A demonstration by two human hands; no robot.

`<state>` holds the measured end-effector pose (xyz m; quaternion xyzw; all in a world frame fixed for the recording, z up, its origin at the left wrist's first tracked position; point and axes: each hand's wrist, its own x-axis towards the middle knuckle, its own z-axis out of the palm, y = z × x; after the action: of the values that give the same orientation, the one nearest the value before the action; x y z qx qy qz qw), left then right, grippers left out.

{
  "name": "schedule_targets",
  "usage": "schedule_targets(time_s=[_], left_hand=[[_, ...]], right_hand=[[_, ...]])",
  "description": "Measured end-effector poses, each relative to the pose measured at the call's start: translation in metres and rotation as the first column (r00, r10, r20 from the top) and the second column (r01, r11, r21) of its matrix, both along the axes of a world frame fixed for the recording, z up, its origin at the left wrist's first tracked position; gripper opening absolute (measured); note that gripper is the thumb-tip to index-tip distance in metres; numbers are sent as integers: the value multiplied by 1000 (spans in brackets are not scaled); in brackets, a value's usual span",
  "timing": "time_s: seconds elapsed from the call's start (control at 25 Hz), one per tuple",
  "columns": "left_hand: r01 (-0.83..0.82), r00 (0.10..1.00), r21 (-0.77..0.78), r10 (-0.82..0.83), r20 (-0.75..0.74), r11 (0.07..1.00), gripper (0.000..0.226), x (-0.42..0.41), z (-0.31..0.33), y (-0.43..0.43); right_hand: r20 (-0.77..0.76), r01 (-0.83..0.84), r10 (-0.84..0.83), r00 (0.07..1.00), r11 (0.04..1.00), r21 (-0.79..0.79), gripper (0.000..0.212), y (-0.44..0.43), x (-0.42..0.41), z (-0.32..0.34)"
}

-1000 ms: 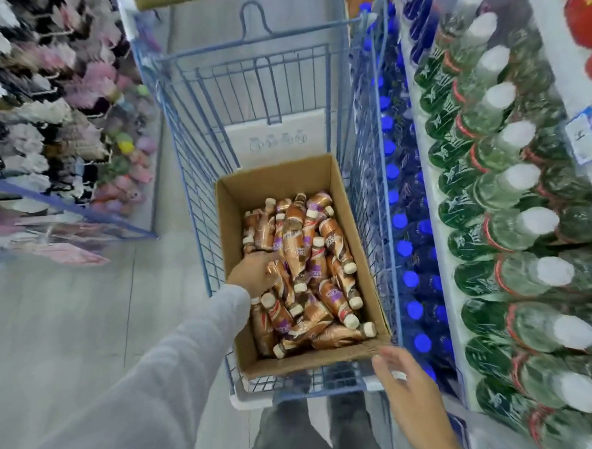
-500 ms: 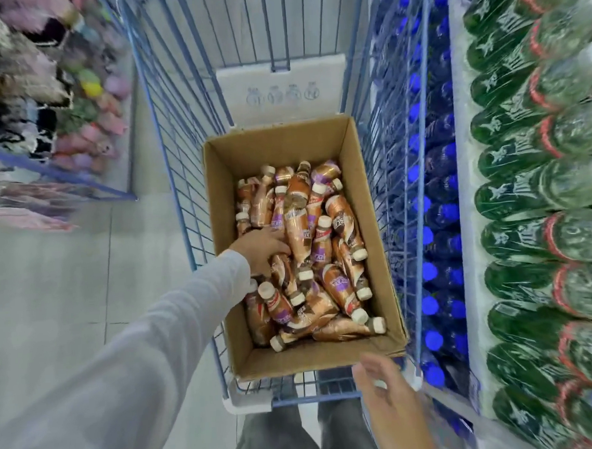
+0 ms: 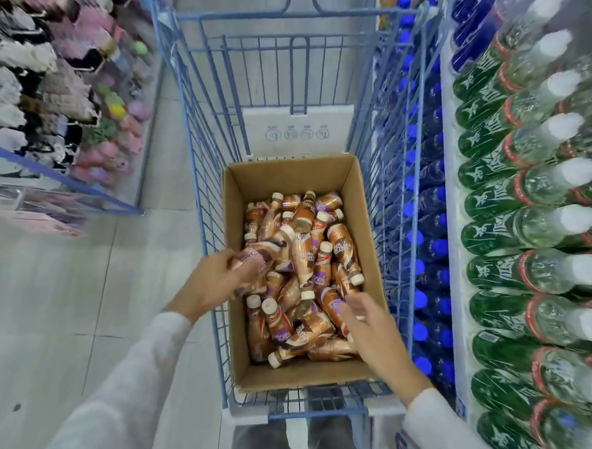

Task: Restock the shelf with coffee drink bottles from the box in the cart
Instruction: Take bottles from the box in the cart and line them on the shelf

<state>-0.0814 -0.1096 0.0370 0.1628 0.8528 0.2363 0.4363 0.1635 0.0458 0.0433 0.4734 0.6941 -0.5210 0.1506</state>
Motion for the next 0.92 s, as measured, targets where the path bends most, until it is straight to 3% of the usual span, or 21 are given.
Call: schedule_targets(time_s=[0.08, 0.2, 0.32, 0.44, 0.56, 0.72, 0.8, 0.84, 0.92], left_hand=[[-351, 913, 140, 306, 269, 926, 68, 25, 23, -20], [-674, 656, 124, 513, 553, 728, 63, 63, 42, -43], [-771, 557, 80, 608, 565, 632, 70, 95, 40, -69], [-860, 459, 54, 724, 515, 508, 54, 119, 31, -89], [-940, 307, 33, 805, 507, 338, 45, 134, 28, -100], [-958, 253, 13, 828, 500, 285, 36, 143, 21, -108], [-954, 268, 14, 829, 492, 300, 37, 144, 19, -107], [-947, 291, 24, 820, 493, 322, 38, 145, 18, -106], [-929, 339, 46, 795, 504, 367, 39, 143, 19, -102]], right_hand=[[-6, -177, 178, 984, 978, 108, 36, 15, -35, -24], [33, -490, 497, 867, 839, 235, 39, 42, -86, -71], [106, -688, 696, 710, 653, 316, 49, 65, -123, -114], [172, -817, 837, 519, 427, 387, 60, 77, -143, -143], [263, -894, 911, 319, 198, 401, 71, 84, -158, -159], [412, -921, 908, 81, -90, 378, 82, 80, -168, -176], [433, -902, 899, 57, -140, 409, 81, 74, -166, -178], [418, -900, 905, 79, -115, 421, 82, 71, -162, -178], [351, -915, 914, 203, 49, 400, 84, 65, -149, -171]])
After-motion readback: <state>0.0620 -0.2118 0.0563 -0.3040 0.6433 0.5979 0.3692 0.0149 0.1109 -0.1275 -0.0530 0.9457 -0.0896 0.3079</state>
